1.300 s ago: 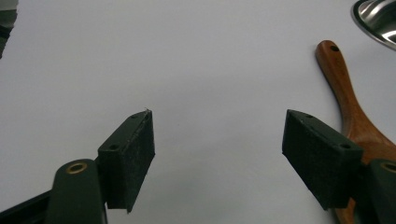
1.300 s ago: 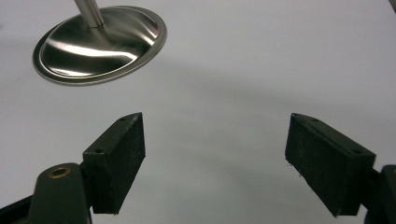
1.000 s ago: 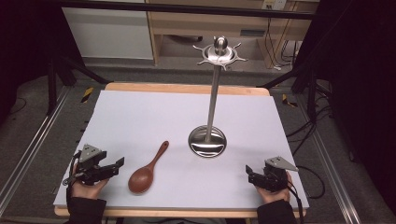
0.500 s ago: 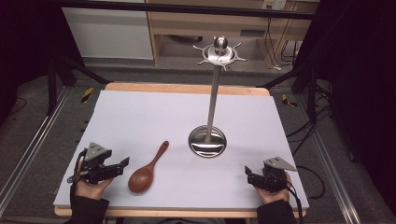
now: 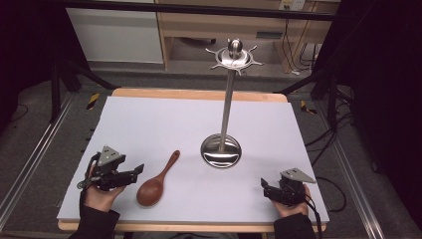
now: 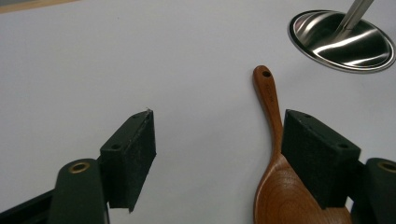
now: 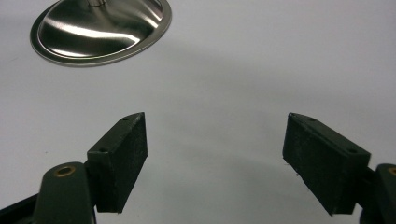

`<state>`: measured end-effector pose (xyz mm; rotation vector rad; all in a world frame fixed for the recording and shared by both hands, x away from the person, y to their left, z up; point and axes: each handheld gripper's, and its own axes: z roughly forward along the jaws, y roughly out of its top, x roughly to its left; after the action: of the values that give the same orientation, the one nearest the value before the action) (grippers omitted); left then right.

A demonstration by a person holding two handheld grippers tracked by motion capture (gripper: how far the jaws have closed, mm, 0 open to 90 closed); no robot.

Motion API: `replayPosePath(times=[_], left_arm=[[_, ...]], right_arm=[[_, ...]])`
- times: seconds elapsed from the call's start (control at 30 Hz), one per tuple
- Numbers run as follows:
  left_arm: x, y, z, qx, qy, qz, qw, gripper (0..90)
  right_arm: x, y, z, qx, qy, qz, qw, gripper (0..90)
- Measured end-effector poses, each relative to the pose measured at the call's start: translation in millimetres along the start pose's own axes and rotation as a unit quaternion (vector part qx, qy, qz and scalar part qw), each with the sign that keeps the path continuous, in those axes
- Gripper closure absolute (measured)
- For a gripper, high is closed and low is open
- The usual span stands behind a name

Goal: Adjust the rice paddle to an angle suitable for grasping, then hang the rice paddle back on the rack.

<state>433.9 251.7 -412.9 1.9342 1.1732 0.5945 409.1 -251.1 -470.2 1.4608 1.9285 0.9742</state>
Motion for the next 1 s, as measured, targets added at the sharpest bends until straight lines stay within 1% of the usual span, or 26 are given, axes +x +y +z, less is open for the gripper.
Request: replayPosePath(times=[0.03, 0.2, 0.43, 0.5, 0.53, 0.7, 0.8, 1.0], left_arm=[[-2.2, 3.6, 1.4, 0.002, -0.002, 0.005, 1.0, 26.7], [-6.9, 12.0, 4.6, 0.012, -0.007, 0.013, 0.9998, 26.2], [-10.3, 20.7, 7.6, 0.023, -0.012, 0.021, 0.9994, 26.1], [-10.7, 25.1, 9.1, 0.032, -0.014, 0.027, 0.9991, 26.1], [-11.0, 26.4, 9.9, 0.031, -0.014, 0.025, 0.9991, 26.2], [-13.0, 30.4, 9.9, 0.029, -0.017, 0.032, 0.9989, 27.1], [-16.2, 35.4, 11.9, 0.035, -0.018, 0.039, 0.9985, 27.7], [-20.6, 41.7, 18.1, 0.045, -0.019, 0.045, 0.9978, 28.8]], right_arm=[[0.3, -0.1, 0.0, 0.002, 0.0, 0.001, 1.0, 22.2], [0.2, -0.3, 0.0, 0.002, -0.001, -0.002, 1.0, 22.1], [0.5, -0.5, -0.6, 0.002, 0.0, -0.006, 1.0, 22.2], [0.4, -0.4, -0.2, 0.003, 0.0, -0.005, 1.0, 22.2], [0.2, -0.3, -0.2, 0.004, 0.0, -0.005, 1.0, 22.2], [-0.2, 0.0, -0.4, 0.003, 0.0, -0.003, 1.0, 22.8], [-0.6, 0.1, -1.7, 0.002, 0.003, -0.001, 1.0, 23.3], [-1.6, 0.3, -1.4, 0.002, 0.002, -0.003, 1.0, 23.9]])
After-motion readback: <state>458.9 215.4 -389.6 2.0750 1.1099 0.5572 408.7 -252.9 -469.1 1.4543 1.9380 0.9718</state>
